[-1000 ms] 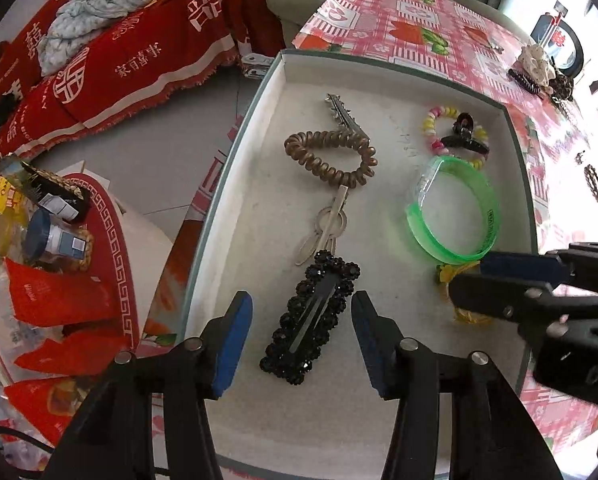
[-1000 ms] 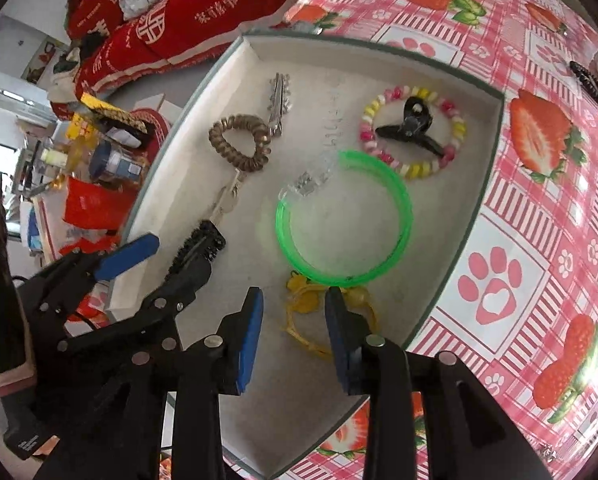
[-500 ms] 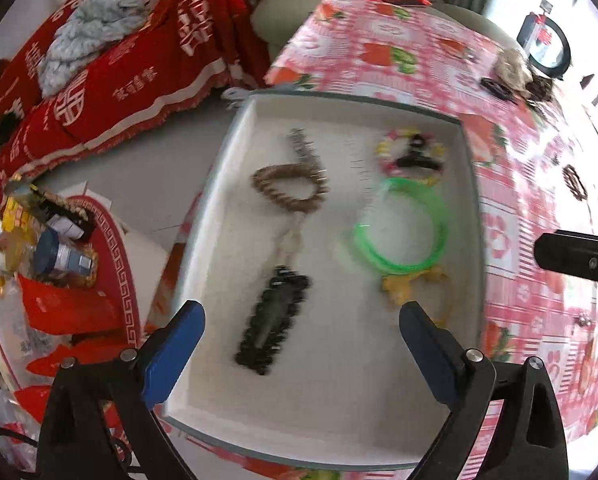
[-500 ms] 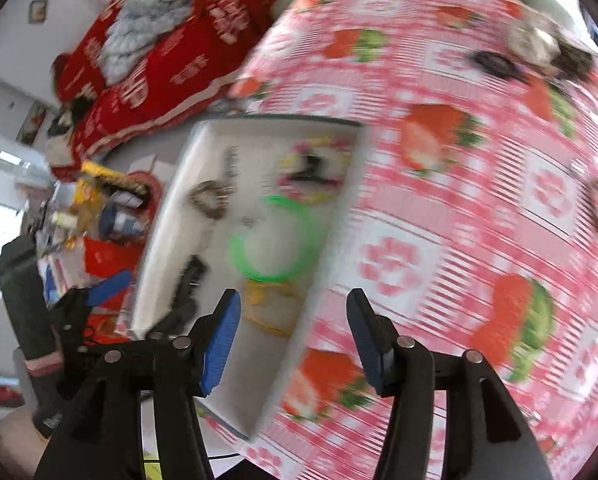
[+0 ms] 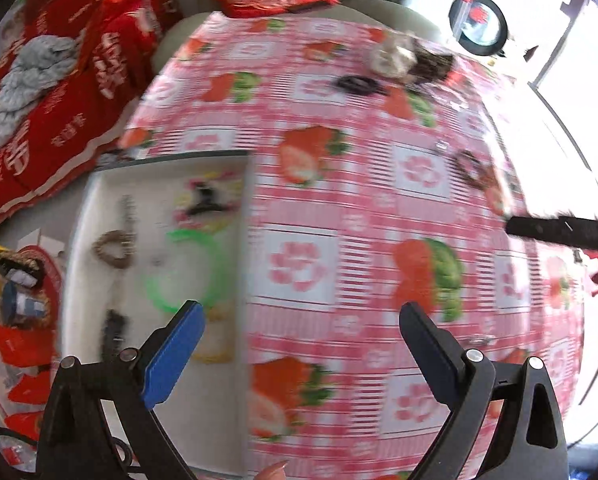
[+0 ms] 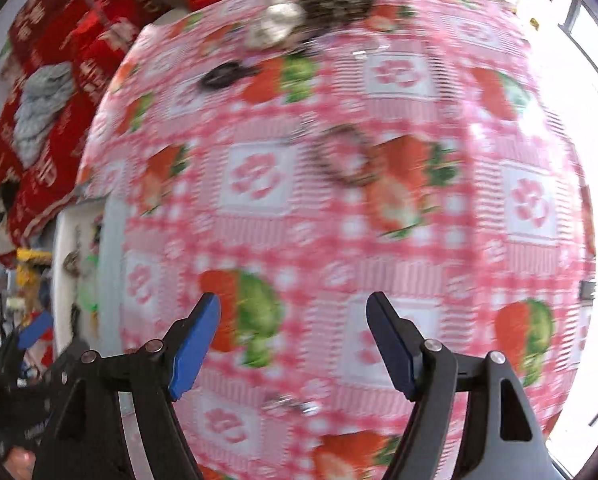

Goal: Organize jewelry
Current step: 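Move both tools back over the silver pearl charm and braided brown bracelet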

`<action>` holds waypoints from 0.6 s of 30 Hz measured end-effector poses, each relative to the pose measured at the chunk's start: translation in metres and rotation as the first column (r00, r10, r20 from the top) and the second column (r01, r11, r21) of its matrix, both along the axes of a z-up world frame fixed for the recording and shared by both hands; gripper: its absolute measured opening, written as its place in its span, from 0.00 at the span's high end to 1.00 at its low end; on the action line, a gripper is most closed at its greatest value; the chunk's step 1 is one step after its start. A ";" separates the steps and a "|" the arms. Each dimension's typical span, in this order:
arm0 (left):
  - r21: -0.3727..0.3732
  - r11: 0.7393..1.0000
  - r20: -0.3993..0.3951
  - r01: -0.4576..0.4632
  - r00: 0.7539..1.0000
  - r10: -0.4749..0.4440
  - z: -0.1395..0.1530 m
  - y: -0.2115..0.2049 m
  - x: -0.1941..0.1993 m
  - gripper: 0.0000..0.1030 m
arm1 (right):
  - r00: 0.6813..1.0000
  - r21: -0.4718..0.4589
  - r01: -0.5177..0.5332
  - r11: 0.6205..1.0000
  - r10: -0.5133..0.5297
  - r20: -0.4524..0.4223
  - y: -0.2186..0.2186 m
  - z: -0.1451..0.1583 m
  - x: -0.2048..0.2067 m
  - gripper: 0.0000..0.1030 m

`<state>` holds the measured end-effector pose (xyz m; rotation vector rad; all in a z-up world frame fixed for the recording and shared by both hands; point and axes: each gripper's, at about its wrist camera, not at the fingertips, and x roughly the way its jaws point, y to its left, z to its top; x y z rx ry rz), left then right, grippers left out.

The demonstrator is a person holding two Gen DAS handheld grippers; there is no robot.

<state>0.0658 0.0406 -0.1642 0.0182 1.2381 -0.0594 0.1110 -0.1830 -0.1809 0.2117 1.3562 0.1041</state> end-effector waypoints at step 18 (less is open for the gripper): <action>-0.096 0.993 -0.174 -0.072 0.983 0.054 -0.058 -0.118 -0.030 0.01 | 0.990 -0.114 -0.135 0.984 0.138 0.018 -0.040 -0.031 0.066 0.31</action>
